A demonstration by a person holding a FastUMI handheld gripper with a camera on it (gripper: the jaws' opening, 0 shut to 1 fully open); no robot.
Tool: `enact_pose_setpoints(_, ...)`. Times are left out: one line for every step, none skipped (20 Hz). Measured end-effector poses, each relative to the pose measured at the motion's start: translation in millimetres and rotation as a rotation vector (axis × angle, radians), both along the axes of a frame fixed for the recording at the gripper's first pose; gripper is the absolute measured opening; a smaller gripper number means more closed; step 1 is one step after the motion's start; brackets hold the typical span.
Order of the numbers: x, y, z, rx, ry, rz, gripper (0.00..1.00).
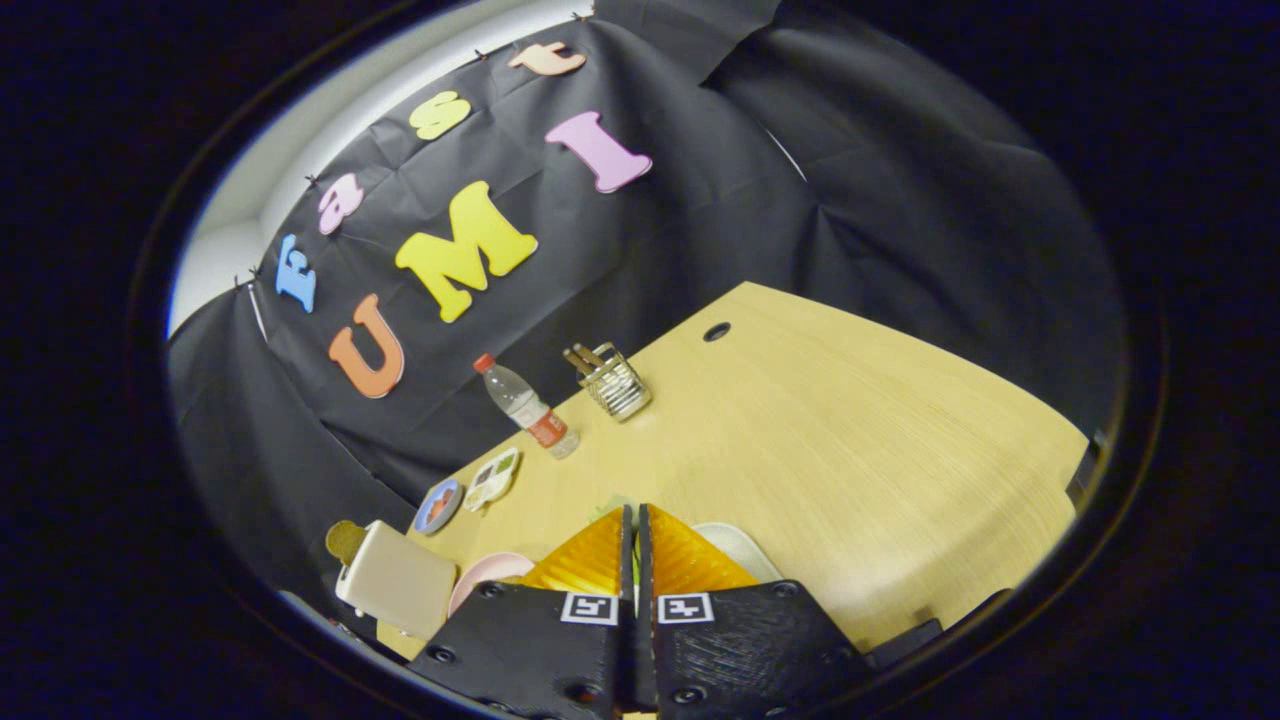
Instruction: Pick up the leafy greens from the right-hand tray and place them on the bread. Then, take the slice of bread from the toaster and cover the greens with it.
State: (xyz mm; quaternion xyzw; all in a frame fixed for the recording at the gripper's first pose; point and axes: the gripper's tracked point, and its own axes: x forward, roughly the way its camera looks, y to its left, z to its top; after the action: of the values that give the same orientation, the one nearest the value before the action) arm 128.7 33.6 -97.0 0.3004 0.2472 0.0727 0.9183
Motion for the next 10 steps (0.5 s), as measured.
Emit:
enact_pose_setpoints(-2,6,8,0.002,-0.013,0.007,0.00)
enact_pose_setpoints(-4,12,19,0.006,-0.029,0.012,0.00)
enact_pose_setpoints(-5,19,29,0.009,-0.044,0.019,0.00)
enact_pose_setpoints(-7,26,40,0.013,-0.059,0.025,0.00)
enact_pose_setpoints(-8,34,50,0.017,-0.073,0.031,0.00)
enact_pose_setpoints(-11,44,58,0.021,-0.085,0.041,0.00)
enact_pose_setpoints(-11,56,64,0.020,-0.096,0.053,0.00)
enact_pose_setpoints(-13,67,70,0.018,-0.108,0.064,0.00)
enact_pose_setpoints(-13,79,75,0.015,-0.117,0.074,0.00)
enact_pose_setpoints(-14,93,79,0.016,-0.123,0.085,0.00)
